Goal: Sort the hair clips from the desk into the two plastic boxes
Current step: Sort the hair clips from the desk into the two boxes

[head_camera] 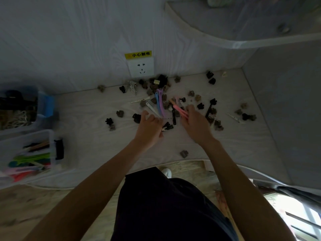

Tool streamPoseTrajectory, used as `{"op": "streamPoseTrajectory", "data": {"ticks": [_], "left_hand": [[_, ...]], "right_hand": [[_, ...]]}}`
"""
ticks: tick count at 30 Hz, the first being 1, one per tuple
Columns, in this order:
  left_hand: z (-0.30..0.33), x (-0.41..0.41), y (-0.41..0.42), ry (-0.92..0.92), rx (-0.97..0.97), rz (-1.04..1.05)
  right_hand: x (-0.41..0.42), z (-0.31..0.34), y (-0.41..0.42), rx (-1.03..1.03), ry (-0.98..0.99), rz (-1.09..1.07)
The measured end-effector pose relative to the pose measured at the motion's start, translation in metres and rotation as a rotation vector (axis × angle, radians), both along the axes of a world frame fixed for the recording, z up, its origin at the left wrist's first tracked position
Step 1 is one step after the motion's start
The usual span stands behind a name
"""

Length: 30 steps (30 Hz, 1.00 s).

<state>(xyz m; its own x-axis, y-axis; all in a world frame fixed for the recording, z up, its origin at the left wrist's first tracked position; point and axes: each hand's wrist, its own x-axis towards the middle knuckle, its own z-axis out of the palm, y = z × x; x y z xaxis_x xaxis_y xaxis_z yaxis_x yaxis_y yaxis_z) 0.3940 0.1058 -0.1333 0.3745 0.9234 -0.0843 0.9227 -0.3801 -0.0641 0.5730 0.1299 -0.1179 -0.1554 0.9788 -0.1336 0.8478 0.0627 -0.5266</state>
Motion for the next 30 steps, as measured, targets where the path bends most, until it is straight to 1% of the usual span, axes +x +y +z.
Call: {"op": "streamPoseTrajectory", "data": {"ticks": [2, 3, 6, 7, 9, 11, 13, 16, 18, 20, 23, 25, 26, 27, 29, 30], "left_hand": [[-0.003, -0.006, -0.003, 0.007, 0.042, -0.04], [-0.005, -0.011, -0.005, 0.017, 0.066, -0.046], [-0.005, -0.024, -0.007, 0.023, 0.156, -0.052], [-0.006, -0.028, -0.008, 0.032, 0.176, -0.058], [-0.008, -0.031, -0.007, 0.061, 0.215, -0.092], [-0.013, -0.033, -0.005, 0.066, 0.262, -0.137], [-0.017, -0.034, -0.003, 0.062, 0.303, -0.164], [-0.019, -0.033, -0.003, 0.046, 0.343, -0.156], [-0.022, -0.032, -0.004, 0.063, 0.361, -0.118], [-0.025, -0.031, -0.005, 0.027, 0.36, -0.086], [-0.015, -0.026, -0.008, -0.099, 0.371, -0.019], [0.005, -0.023, -0.012, -0.268, 0.332, 0.078], [0.015, -0.021, -0.014, -0.403, 0.265, 0.131], [0.024, -0.019, -0.015, -0.57, 0.157, 0.205], [0.046, -0.032, -0.025, -0.876, -0.091, 0.416], [0.054, -0.04, -0.03, -0.999, -0.176, 0.501]], "right_hand": [[-0.015, -0.004, 0.004, 0.036, 0.023, 0.105], [-0.021, -0.006, 0.006, 0.046, -0.005, 0.162], [-0.035, -0.012, 0.01, 0.129, -0.198, 0.288], [-0.039, -0.014, 0.01, 0.151, -0.276, 0.304], [-0.045, -0.013, 0.011, 0.124, -0.435, 0.301], [-0.048, -0.018, 0.012, 0.126, -0.492, 0.303], [-0.051, -0.016, 0.011, 0.088, -0.495, 0.334], [-0.047, -0.014, 0.012, 0.115, -0.453, 0.338], [-0.042, -0.011, 0.012, 0.134, -0.345, 0.303], [-0.037, -0.002, 0.01, 0.109, -0.255, 0.223], [-0.022, 0.01, -0.001, 0.027, -0.112, 0.078], [-0.013, 0.014, -0.013, -0.058, -0.011, 0.018], [-0.008, 0.014, -0.018, -0.101, 0.042, -0.021], [-0.003, 0.015, -0.022, -0.139, 0.1, -0.068], [-0.007, 0.023, -0.03, -0.199, 0.217, -0.117], [-0.011, 0.028, -0.033, -0.213, 0.255, -0.122]]}}
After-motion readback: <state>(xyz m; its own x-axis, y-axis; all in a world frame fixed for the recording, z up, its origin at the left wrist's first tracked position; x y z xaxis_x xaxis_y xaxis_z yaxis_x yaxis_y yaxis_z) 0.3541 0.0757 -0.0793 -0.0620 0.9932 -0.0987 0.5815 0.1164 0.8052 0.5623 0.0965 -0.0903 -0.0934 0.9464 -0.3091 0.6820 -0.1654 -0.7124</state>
